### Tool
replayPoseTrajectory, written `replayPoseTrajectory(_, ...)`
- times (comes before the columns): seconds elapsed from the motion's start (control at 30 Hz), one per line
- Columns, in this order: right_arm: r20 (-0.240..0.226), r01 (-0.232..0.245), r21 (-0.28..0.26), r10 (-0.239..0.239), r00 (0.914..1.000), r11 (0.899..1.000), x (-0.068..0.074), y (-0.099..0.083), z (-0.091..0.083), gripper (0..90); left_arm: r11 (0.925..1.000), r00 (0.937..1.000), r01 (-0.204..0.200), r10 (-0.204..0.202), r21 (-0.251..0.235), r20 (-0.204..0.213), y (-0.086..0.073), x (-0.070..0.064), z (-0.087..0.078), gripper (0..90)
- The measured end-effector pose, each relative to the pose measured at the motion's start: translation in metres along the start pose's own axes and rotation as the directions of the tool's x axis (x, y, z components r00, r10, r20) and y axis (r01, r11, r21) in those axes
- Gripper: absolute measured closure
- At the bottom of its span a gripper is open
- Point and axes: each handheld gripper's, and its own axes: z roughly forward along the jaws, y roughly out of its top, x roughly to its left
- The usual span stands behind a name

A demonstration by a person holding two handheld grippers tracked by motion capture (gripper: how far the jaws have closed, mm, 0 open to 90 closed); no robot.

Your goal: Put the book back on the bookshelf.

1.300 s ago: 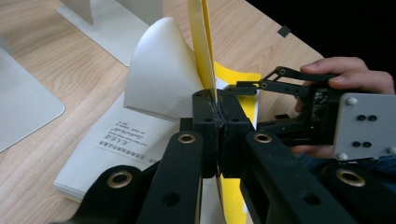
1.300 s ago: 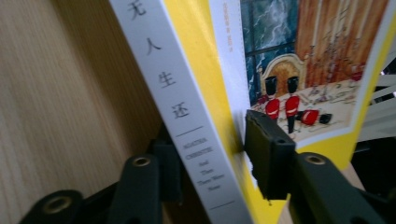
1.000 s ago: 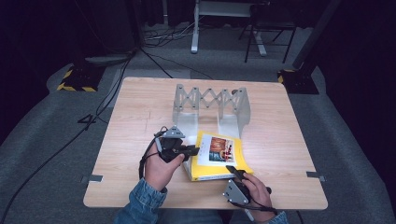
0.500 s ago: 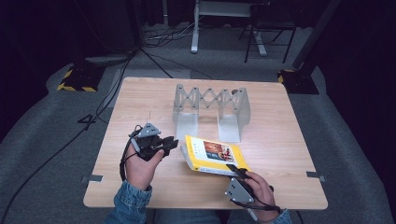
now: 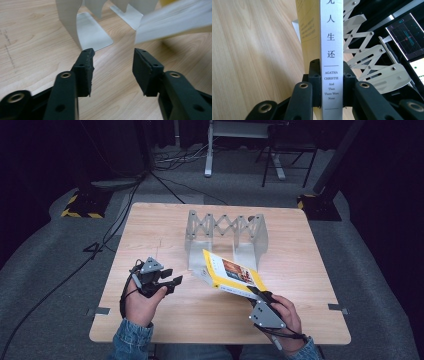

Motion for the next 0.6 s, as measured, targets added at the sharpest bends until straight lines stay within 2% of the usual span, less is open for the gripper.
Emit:
replayPoseTrajectory(0.07,0.007,-0.015,-0.013,0.015,0.9999,1.000,-0.004,0.002,-0.002,76.3,1.0000,0.9998,0.000,0.000,-0.002,-0.021,-0.005,0.004,0.000,42.9)
replayPoseTrajectory(0.2,0.004,-0.083,-0.045,0.083,0.9966,0.996,-0.015,0.003,-0.004,76.3,0.9998,0.9978,0.000,0.001,0.021,-0.066,-0.013,0.012,0.000,37.0)
replayPoseTrajectory(0.23,0.003,-0.095,-0.052,0.095,0.9955,0.994,-0.017,0.004,-0.005,76.3,0.9998,0.9978,0.000,0.001,0.021,-0.066,-0.013,0.012,0.000,36.1)
replayPoseTrajectory(0.3,0.012,-0.109,-0.057,0.110,0.9939,0.992,-0.022,0.004,-0.006,76.3,0.9991,0.9955,-0.008,0.012,0.041,-0.094,-0.019,0.017,0.002,34.6)
replayPoseTrajectory(0.4,0.029,-0.121,-0.067,0.123,0.9920,0.990,-0.029,0.005,-0.006,76.3,0.9978,0.9934,-0.022,0.028,0.063,-0.111,-0.025,0.022,0.005,32.3)
replayPoseTrajectory(0.6,0.053,-0.150,-0.089,0.155,0.9865,0.985,-0.041,0.006,-0.005,76.3,0.9956,0.9917,-0.005,0.017,0.094,-0.127,-0.035,0.034,0.013,30.6)
